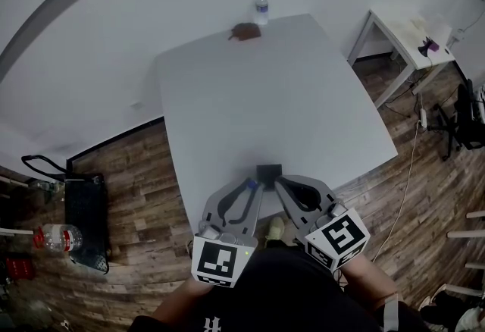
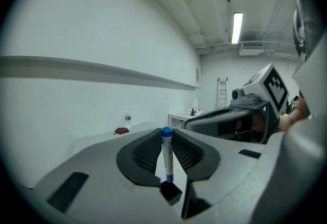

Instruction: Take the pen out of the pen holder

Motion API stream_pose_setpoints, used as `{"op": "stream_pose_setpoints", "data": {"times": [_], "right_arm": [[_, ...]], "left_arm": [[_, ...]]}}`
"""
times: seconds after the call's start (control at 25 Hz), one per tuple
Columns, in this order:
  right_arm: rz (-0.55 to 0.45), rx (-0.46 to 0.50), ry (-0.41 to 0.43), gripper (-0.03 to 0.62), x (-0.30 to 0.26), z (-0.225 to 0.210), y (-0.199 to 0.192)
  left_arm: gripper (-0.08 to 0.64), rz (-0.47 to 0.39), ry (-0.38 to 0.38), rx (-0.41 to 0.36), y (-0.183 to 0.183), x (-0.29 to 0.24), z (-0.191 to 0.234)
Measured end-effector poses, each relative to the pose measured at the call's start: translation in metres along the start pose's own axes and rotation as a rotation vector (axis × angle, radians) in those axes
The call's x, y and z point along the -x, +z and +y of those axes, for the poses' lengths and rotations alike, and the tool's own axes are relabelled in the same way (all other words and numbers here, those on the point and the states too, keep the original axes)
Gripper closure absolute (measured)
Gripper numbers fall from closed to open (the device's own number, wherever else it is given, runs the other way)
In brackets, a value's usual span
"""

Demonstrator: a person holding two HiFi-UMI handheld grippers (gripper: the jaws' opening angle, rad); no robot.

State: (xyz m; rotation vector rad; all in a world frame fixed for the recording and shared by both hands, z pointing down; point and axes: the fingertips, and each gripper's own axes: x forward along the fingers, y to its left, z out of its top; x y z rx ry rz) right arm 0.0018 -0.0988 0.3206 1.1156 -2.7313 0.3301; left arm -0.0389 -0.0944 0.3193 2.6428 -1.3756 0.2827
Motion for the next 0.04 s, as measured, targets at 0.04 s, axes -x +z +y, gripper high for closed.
{"op": "stream_pose_setpoints", "data": {"times": [0.04], "right_arm": [[0.0, 0.001, 0.001, 0.581, -0.0001, -0.0001, 0.0]], "left_arm": [[0.494, 0.0, 0.0, 0.0, 0.0003, -0.0003, -0.0001]]}}
